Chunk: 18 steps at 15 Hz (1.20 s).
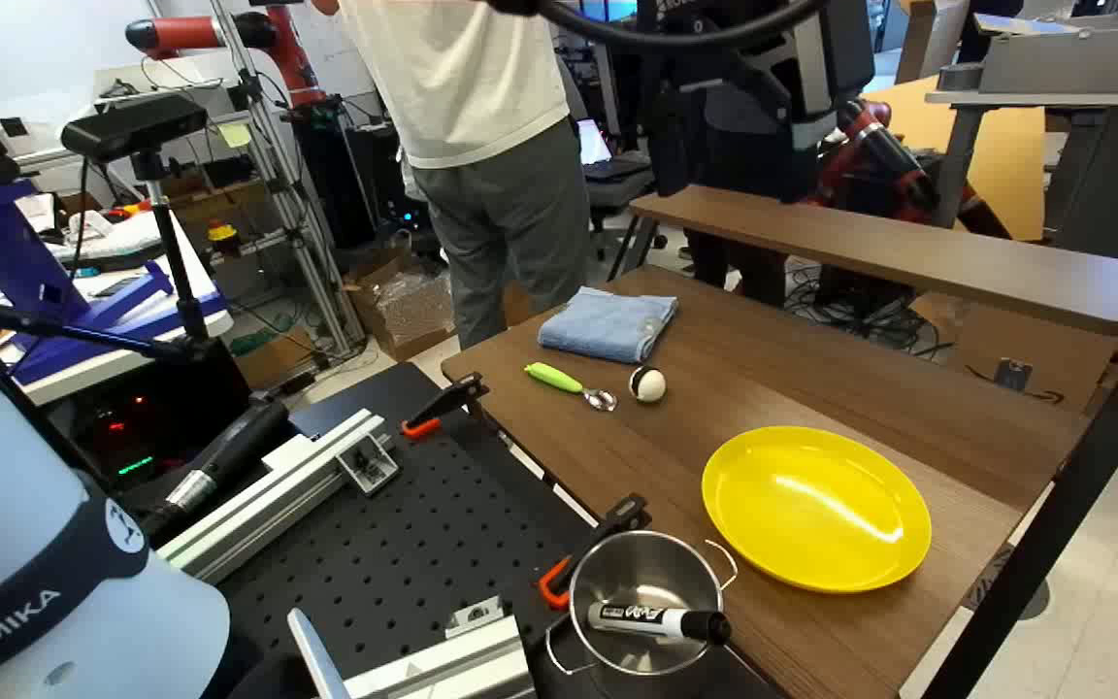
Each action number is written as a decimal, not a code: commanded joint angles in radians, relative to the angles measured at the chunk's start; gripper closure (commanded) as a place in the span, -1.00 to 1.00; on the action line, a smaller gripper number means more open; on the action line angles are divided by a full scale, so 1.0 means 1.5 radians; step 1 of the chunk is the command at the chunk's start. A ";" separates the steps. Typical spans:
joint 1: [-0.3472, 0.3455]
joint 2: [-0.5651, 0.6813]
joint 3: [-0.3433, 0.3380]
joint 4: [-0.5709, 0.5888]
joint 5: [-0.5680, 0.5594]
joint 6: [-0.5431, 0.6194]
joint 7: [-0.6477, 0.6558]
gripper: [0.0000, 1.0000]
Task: Move the blue towel to the right of the table
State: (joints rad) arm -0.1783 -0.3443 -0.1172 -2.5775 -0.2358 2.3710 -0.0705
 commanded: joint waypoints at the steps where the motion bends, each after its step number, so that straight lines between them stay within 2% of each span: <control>1: 0.002 0.000 -0.001 0.001 0.000 -0.002 0.000 -1.00; 4: 0.002 0.000 -0.001 0.001 0.000 -0.002 0.000 -1.00; 7: 0.023 0.011 -0.001 0.010 0.045 0.006 0.000 -1.00; 12: 0.087 0.053 0.046 0.047 0.104 0.004 0.025 -1.00; 18: 0.133 0.157 0.096 0.131 0.113 -0.005 0.061 -1.00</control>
State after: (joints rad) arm 0.0101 -0.1947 0.0141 -2.4555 -0.0832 2.3715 0.0108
